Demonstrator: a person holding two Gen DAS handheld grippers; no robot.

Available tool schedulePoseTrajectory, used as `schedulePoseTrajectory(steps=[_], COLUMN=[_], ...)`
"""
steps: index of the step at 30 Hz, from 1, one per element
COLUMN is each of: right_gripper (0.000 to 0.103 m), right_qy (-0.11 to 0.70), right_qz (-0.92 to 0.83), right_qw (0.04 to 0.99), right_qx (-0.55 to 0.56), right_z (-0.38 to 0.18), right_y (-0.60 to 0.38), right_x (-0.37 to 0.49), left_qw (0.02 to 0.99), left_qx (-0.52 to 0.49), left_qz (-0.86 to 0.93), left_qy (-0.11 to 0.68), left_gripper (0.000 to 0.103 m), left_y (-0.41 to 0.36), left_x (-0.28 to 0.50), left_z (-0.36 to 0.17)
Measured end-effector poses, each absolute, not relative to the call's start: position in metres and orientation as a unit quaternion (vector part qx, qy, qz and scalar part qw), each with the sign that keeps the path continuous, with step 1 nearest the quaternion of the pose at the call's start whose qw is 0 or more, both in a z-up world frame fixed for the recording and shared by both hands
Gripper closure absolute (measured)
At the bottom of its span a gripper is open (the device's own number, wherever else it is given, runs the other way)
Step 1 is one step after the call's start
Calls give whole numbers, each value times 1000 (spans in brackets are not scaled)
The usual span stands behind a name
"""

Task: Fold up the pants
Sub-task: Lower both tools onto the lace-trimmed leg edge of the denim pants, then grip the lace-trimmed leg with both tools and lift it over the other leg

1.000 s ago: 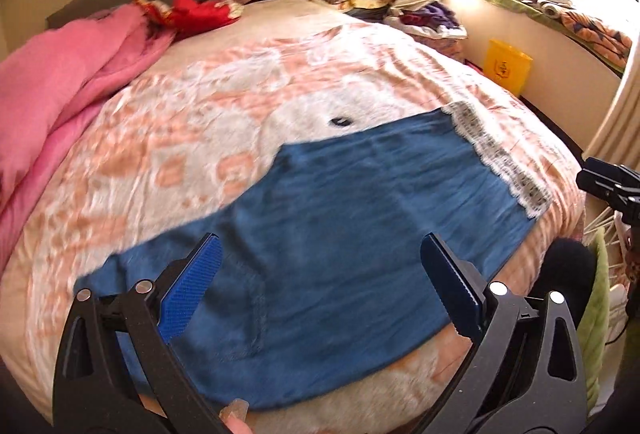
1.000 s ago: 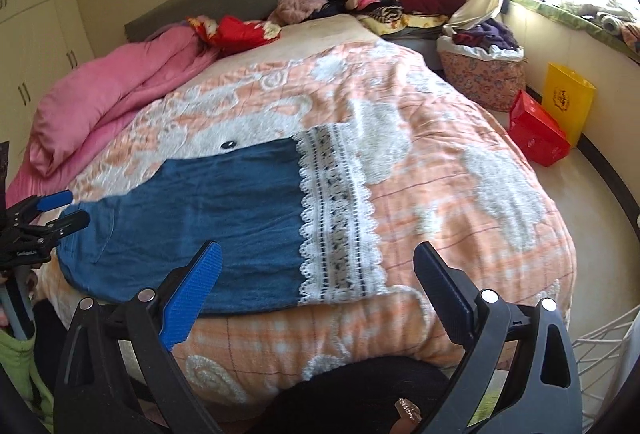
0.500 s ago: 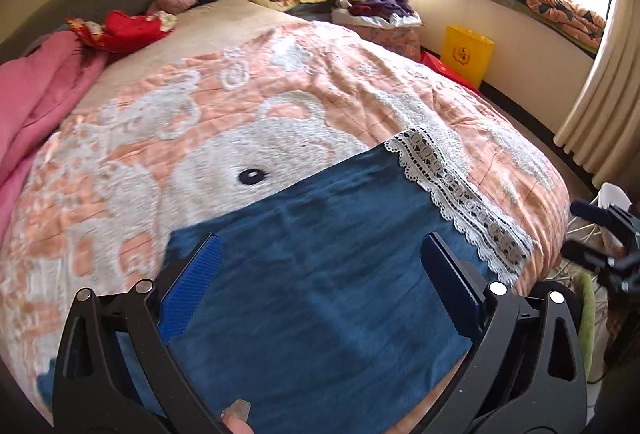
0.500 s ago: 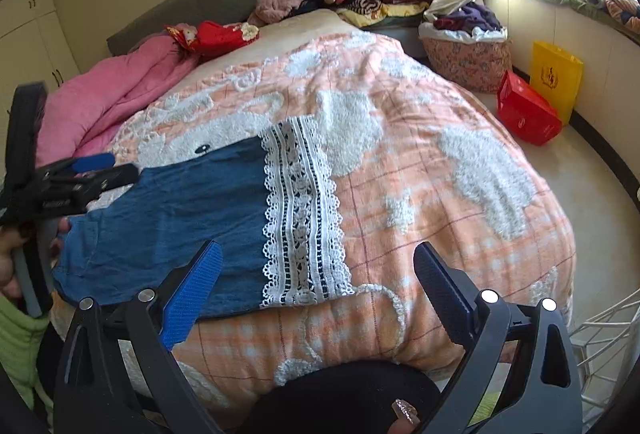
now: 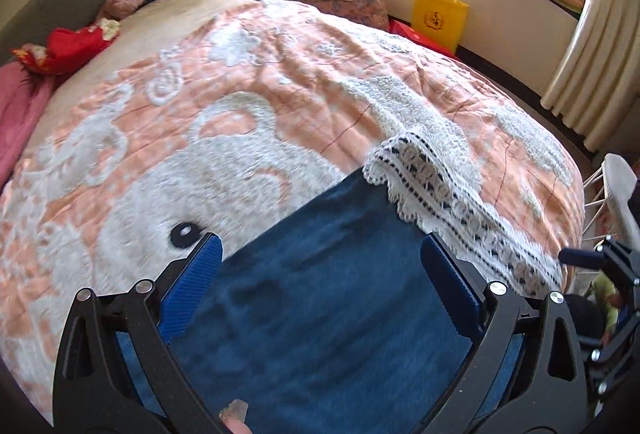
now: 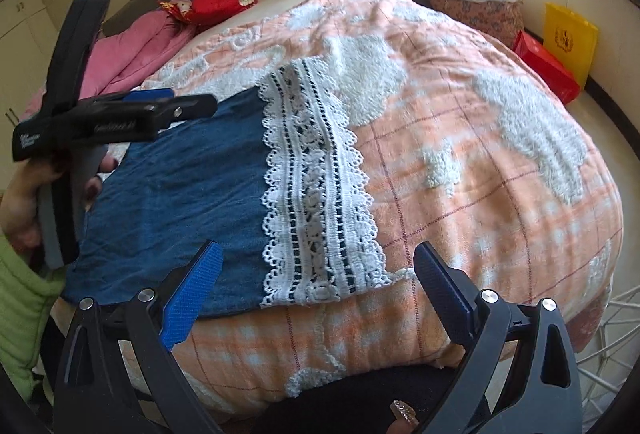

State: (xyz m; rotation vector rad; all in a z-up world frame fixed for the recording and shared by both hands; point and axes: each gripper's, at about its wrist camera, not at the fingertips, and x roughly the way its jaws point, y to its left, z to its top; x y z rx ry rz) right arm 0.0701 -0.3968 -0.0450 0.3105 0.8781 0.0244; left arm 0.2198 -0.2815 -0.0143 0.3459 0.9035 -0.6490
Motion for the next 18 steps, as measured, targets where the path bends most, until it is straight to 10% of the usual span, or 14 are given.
schedulePoseTrajectory(steps=[5,8,10,18], right_gripper=[7,39,40,39], right_qy=[432,427,426,437], right_qz=[19,38,44,59], right_qw=[885,885,886,872], right_qx=[175,180,175,213], right_z=[-53,-54,-52,-62], right_y=[-403,-402,-399,-405], right_x=[74,76,76,95], left_qw=[821,805,795,791], left_qx=[170,165,153,123], left_qz=[-327,-347,-359,-380], left_qy=[437,452,465,464], left_gripper=[10,27,42,43], left_y=[-302,-311,-313,-318], left_x=[239,247,250,256], left_z=[-31,-43,-49,-51])
